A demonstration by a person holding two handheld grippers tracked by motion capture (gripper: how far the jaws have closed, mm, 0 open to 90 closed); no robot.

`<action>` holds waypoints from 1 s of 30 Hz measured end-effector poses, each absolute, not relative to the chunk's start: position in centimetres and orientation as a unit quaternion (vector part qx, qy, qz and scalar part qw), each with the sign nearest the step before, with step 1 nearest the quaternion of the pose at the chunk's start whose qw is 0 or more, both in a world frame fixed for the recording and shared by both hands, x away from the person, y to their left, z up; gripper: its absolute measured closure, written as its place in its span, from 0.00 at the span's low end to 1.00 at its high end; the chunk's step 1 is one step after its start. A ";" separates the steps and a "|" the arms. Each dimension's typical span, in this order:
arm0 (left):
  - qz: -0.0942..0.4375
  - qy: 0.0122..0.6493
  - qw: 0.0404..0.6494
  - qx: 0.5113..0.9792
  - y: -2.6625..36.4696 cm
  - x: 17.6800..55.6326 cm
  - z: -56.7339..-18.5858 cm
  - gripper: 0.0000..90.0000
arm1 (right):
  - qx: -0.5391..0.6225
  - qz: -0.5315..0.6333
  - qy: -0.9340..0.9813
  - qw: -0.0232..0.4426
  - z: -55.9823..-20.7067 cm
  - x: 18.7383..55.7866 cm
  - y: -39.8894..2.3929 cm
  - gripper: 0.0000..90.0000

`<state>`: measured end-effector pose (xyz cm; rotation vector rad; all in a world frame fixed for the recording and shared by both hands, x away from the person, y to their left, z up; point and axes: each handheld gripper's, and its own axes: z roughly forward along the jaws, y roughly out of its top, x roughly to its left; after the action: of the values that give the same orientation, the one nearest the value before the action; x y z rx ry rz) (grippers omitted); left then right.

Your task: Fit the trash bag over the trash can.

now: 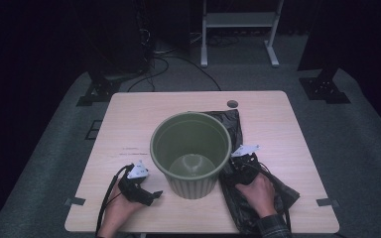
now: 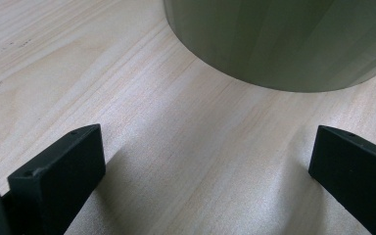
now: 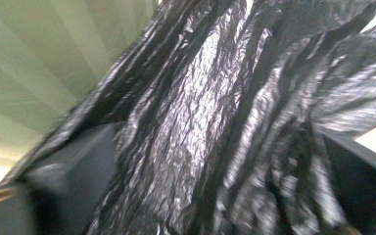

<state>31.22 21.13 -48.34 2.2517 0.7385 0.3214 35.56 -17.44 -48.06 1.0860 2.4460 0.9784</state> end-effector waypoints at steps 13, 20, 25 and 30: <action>0.124 0.286 0.366 0.877 21.1 31.2 -48.3 0.00 | 0.359 0.353 0.855 0.122 -47.3 34.8 -17.7 0.97; 0.124 0.285 0.367 0.877 21.1 31.2 -48.3 0.00 | 0.353 0.362 0.857 0.102 -47.2 34.7 -18.0 0.98; 0.124 0.285 0.367 0.877 21.1 31.2 -48.3 0.00 | 0.339 0.398 0.848 0.083 -46.3 34.1 -18.5 0.98; 0.124 0.285 0.367 0.877 21.1 31.2 -48.3 0.00 | 0.309 0.433 0.845 0.054 -44.8 33.3 -19.0 0.98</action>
<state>31.21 21.11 -48.33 2.2537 0.7320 0.3187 33.31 -18.98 -44.77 0.9394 2.5656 1.3163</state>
